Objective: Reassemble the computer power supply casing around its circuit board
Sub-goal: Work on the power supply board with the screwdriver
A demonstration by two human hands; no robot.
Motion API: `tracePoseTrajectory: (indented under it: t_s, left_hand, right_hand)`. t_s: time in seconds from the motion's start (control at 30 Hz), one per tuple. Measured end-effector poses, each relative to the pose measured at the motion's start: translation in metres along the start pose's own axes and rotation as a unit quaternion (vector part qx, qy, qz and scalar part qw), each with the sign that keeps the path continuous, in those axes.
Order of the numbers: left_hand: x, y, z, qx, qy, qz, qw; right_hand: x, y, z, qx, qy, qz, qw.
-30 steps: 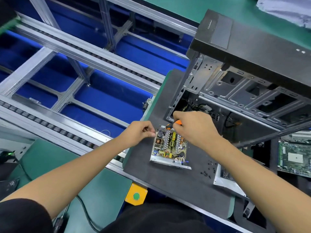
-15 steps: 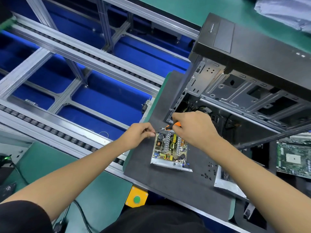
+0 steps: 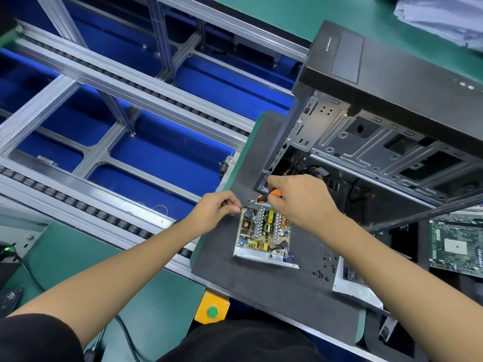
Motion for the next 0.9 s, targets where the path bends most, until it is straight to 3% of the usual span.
tracePoseTrajectory:
  t_s: [0.17, 0.43, 0.67, 0.9]
  left_hand:
    - [0.001, 0.004, -0.003, 0.011, -0.001, -0.009, 1.0]
    - [0.005, 0.007, -0.006, 0.053, 0.04, -0.04, 0.997]
    - [0.006, 0.012, -0.008, 0.049, 0.086, -0.027, 0.995]
    - [0.008, 0.012, -0.013, 0.046, 0.099, -0.044, 0.993]
  right_hand:
    - [0.0, 0.003, 0.002, -0.023, -0.027, 0.035, 0.999]
    - [-0.001, 0.0, 0.002, -0.023, -0.014, 0.029, 0.999]
    - [-0.004, -0.002, -0.007, -0.07, 0.02, 0.12, 0.99]
    - [-0.004, -0.002, -0.004, -0.061, 0.022, 0.118, 0.991]
Point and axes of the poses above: each hand's wrist, its own x-axis towards the middle knuckle, its own z-axis out of the back of the hand, y = z × x, the point moved 2 cm from there along x, towards the middle knuckle, and after that the axes turned 12 degrees about -z, right-handed, at the moved point
